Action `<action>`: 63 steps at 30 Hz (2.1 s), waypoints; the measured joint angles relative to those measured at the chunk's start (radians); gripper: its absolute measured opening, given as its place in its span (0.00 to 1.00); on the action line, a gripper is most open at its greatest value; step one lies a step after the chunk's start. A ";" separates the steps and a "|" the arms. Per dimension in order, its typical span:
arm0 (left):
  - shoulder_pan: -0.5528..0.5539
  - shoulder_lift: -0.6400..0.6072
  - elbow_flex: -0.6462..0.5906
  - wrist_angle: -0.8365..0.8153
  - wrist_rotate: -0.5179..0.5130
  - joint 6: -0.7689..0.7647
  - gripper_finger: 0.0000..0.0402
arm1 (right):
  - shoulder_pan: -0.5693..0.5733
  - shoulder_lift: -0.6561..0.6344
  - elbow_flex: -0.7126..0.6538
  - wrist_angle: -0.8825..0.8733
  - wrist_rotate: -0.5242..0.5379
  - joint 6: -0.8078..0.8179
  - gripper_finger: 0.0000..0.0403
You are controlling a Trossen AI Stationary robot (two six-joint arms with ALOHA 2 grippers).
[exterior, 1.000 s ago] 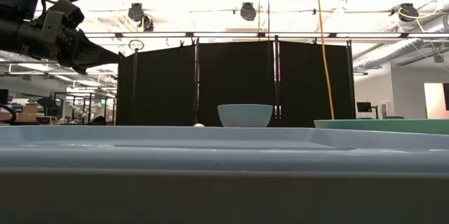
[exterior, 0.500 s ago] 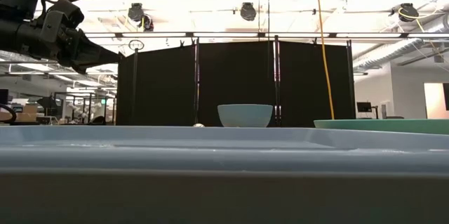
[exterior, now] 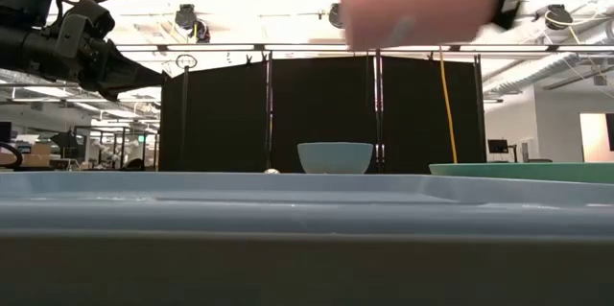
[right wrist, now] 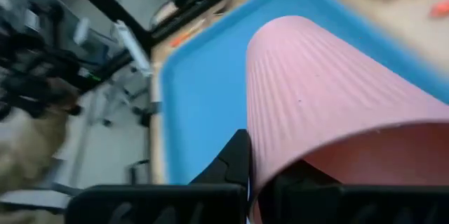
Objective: Set up tray
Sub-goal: Put the pink cup at the top right of the blue serving tray
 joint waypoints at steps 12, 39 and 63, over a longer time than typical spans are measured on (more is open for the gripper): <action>0.000 0.000 0.000 -0.001 -0.022 -0.006 0.06 | -0.413 0.128 0.268 -0.513 -0.232 -0.406 0.00; 0.000 0.000 0.003 -0.024 -0.030 0.002 0.06 | -0.355 0.663 0.717 -1.098 -0.371 -0.556 0.00; 0.000 0.000 0.003 -0.026 -0.030 -0.001 0.06 | -0.326 0.672 0.709 -0.903 -0.451 -0.530 0.30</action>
